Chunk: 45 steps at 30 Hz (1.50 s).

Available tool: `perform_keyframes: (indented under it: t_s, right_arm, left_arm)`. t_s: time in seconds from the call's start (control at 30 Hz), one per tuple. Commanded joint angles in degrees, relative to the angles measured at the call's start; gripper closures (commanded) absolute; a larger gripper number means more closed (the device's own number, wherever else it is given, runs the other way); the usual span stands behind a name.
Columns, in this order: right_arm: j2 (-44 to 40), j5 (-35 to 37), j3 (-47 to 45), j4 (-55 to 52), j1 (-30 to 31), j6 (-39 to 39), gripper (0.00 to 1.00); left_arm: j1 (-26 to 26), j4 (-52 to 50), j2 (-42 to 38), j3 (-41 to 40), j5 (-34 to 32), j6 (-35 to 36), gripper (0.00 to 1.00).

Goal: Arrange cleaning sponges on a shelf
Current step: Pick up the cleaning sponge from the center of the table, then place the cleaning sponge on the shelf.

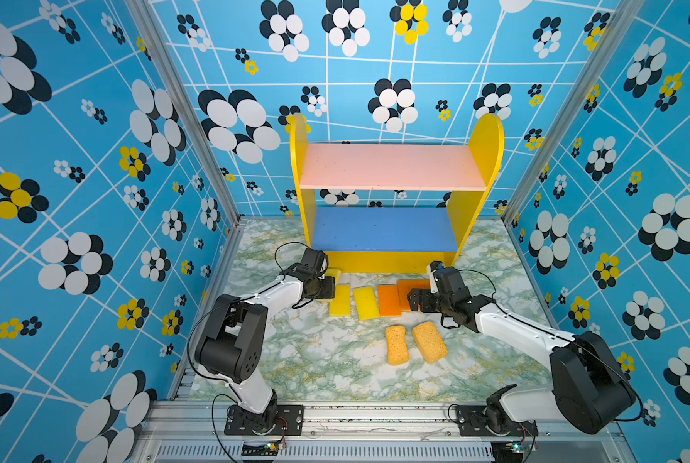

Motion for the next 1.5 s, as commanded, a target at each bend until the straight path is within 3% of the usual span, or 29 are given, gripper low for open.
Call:
perform_keyframes:
  t_s: [0.0,0.43,0.7,0.93,1.2,1.47]
  right_arm:
    - [-0.2,0.2,1.2,-0.94,0.53,0.09,0.01]
    - [0.81,-0.15,1.72,-1.25,0.57,-0.36,0.01]
    - [1.62,-1.13,2.16,-0.94,0.64,-0.28,0.01]
    - [1.49,-0.98,2.43,-1.6,0.86,-0.36,0.01]
    - [0.43,0.2,1.66,-2.39,0.88,-0.36,0.01]
    - [-0.51,1.4,0.57,-2.3,0.86,-0.33,0.01]
  left_arm:
    - [-0.85,-6.74,-3.6,3.22,-3.42,-0.5,0.42]
    - [-8.49,-20.83,-24.01,15.91,-8.98,0.82,0.36]
    - [-10.95,-22.01,-28.52,27.12,-11.84,2.77,0.38]
    - [-11.03,-20.09,-22.76,39.54,-13.45,6.44,0.41]
    - [-10.99,-17.82,-10.71,56.34,-13.63,8.55,0.4]
    - [-10.3,-14.36,1.72,69.16,-17.96,9.2,0.38]
